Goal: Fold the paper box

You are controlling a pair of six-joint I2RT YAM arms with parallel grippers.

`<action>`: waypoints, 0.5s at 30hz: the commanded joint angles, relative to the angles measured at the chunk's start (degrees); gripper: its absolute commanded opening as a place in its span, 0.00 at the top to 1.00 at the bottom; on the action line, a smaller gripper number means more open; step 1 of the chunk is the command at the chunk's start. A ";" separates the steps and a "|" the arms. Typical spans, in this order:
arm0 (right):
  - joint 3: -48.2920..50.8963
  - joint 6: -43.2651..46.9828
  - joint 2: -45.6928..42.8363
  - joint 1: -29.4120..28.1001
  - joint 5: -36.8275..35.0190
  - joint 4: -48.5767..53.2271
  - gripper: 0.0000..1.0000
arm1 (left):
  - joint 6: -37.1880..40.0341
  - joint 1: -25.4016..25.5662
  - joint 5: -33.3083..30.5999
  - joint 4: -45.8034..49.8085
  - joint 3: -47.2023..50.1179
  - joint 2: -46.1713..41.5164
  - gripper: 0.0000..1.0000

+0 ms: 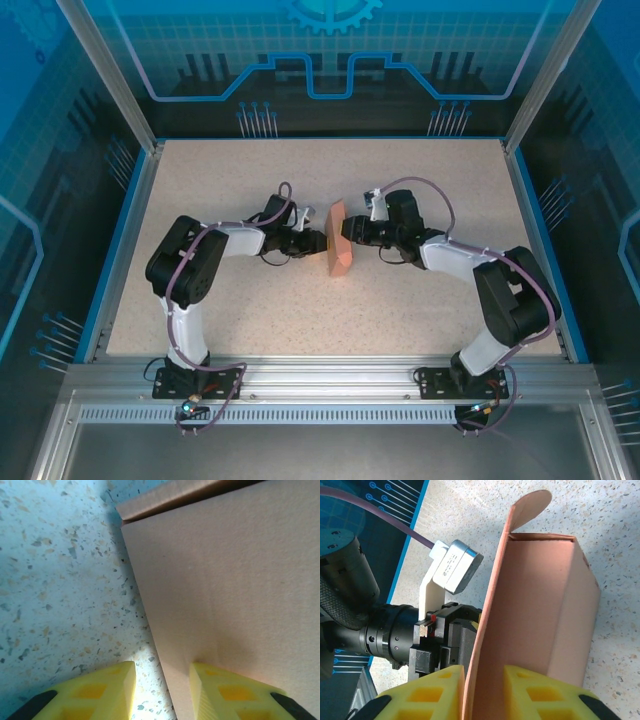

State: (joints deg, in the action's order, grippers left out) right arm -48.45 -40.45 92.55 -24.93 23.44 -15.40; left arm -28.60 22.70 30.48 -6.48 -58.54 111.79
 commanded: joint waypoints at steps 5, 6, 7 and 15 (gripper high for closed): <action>0.27 -1.75 0.26 -3.99 -7.52 8.13 0.77 | -0.75 0.78 -1.07 -0.08 -0.45 -1.00 0.56; 0.48 -2.14 0.26 -4.44 -8.34 8.07 0.77 | -0.85 0.77 -1.59 -0.42 0.11 -1.65 0.54; 0.55 -2.46 0.26 -4.94 -9.33 8.19 0.78 | -0.93 0.71 -2.26 -0.86 0.79 -2.47 0.53; 0.99 -3.67 0.26 -6.49 -12.88 8.02 0.79 | -2.09 0.75 -9.82 -4.67 8.78 -11.87 0.35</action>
State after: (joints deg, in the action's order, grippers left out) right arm -48.77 -42.92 91.70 -30.35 12.88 -14.24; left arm -30.15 23.07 24.49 -8.47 -52.31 104.44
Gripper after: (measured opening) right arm 0.214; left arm 0.636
